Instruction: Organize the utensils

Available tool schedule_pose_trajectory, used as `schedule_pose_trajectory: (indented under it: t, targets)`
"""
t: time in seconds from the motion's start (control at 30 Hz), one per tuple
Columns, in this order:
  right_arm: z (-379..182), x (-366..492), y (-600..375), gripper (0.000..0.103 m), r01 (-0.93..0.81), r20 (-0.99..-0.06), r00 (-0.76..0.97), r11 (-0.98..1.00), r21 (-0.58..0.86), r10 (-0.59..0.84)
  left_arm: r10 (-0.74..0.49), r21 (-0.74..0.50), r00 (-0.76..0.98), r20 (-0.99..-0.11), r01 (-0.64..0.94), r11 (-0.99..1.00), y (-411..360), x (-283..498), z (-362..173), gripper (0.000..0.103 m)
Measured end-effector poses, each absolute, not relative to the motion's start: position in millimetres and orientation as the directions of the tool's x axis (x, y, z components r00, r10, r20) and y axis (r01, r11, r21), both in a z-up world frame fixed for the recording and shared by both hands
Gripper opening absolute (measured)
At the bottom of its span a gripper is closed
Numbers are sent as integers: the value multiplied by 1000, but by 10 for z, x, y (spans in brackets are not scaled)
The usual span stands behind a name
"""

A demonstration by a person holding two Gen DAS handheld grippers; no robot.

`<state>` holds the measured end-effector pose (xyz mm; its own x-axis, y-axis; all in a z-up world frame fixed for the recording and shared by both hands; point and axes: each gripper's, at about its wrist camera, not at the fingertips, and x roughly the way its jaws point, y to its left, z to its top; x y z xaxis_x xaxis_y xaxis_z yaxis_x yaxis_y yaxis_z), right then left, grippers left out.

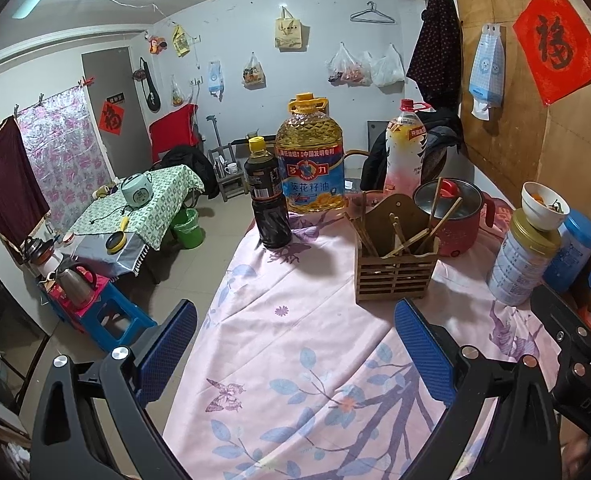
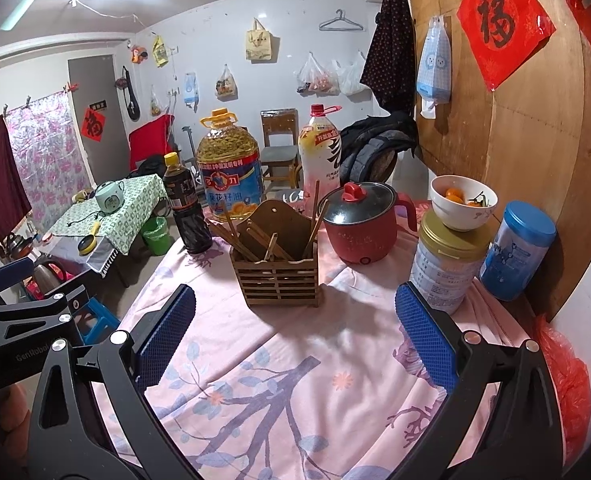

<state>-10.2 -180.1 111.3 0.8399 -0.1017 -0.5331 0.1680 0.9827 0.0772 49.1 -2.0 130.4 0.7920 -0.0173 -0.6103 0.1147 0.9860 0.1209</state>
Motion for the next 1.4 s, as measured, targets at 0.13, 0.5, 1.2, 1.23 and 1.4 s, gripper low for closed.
schedule_pose_trajectory:
  t: [0.13, 0.5, 1.2, 1.23, 1.4]
  targets:
    - [1133, -99, -1812, 97, 168, -533, 840, 983, 79, -101, -17, 120, 792, -610, 114, 986, -20, 485, 1296, 97]
    - [1124, -104, -1812, 97, 169, -532, 841, 982, 80, -101, -18, 119, 791, -611, 115, 986, -21, 490, 1298, 97]
    - [1123, -105, -1821, 97, 168, -531, 841, 982, 81, -100, -18, 120, 791, -612, 116, 986, -23, 497, 1305, 97]
    - [1119, -104, -1824, 97, 168, -531, 841, 982, 80, -101, -18, 121, 791, -611, 116, 986, -24, 495, 1306, 97]
    - [1119, -103, -1829, 97, 169, -532, 841, 982, 82, -100, -17, 122, 791, -611, 116, 986, -23, 494, 1298, 97]
